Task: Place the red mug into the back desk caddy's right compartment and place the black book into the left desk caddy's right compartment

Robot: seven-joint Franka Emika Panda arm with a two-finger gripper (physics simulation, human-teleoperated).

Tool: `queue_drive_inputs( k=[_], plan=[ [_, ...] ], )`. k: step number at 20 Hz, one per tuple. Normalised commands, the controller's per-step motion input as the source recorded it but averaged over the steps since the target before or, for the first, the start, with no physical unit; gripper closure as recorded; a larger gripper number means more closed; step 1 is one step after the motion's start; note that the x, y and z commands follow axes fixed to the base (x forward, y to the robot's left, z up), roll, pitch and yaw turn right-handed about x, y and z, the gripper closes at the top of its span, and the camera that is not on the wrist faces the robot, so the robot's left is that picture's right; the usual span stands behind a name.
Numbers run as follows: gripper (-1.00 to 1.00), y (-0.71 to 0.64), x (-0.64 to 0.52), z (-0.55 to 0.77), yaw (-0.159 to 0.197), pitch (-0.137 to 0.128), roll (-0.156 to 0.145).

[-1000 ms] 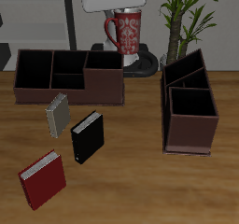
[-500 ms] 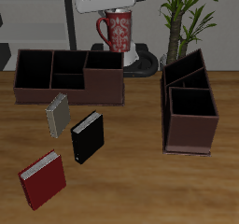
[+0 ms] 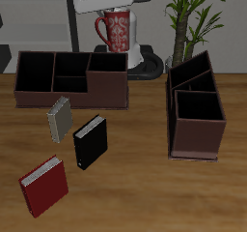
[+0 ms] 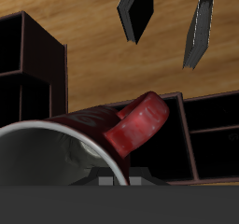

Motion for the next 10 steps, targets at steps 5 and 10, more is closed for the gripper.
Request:
queue_drive_inputs(
  k=[5, 10],
  plan=[
    [1.00, -0.23, 0.09, -0.17, 0.018, 0.056, -0.026],
    [1.00, -0.24, 0.05, -0.04, 0.020, 0.021, -0.041]
  ],
)
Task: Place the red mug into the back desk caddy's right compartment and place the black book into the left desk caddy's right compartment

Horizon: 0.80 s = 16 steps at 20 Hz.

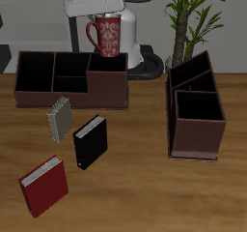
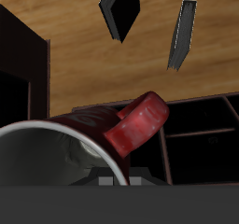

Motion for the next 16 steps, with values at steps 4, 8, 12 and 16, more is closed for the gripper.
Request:
queue_drive_inputs(
  k=[4, 8, 12, 16],
  plan=[
    [1.00, -0.10, 0.00, -0.12, 0.034, 0.030, -0.025],
    [1.00, -0.04, -0.08, -0.23, 0.055, 0.041, 0.001],
    [1.00, -0.04, -0.17, -0.12, 0.047, 0.013, -0.014],
    [1.00, 0.04, -0.08, -0.11, 0.058, 0.008, 0.015]
  ],
)
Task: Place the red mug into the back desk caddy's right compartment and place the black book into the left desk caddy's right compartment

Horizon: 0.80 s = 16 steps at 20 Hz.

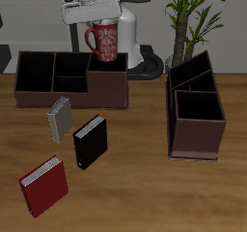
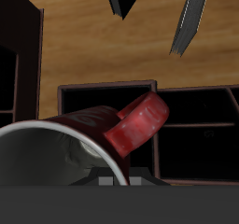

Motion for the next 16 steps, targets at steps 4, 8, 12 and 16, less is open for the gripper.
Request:
queue_drive_inputs(
  k=[4, 8, 12, 16],
  plan=[
    [1.00, 0.01, 0.10, -0.14, 0.032, 0.036, -0.015],
    [1.00, 0.07, 0.10, -0.14, 0.067, 0.038, -0.008],
    [1.00, 0.05, 0.06, -0.14, 0.092, 0.046, -0.003],
    [1.00, 0.01, 0.05, -0.18, 0.107, 0.076, 0.004]
  ],
)
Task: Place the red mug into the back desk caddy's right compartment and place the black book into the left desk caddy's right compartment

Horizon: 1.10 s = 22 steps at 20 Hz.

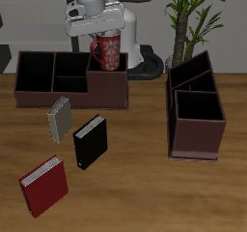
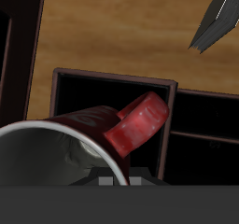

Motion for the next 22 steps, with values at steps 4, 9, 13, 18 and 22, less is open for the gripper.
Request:
queue_drive_inputs(
  k=[4, 9, 13, 18, 22],
  plan=[
    [1.00, 0.01, 0.01, -0.13, 0.100, 0.037, -0.002],
    [1.00, 0.00, 0.07, -0.23, 0.061, 0.057, -0.007],
    [1.00, -0.07, 0.05, -0.20, 0.029, 0.052, -0.027],
    [-1.00, -0.12, 0.04, -0.13, -0.016, 0.057, -0.036],
    [-1.00, -0.13, 0.08, 0.00, -0.093, 0.088, -0.033]
  ],
)
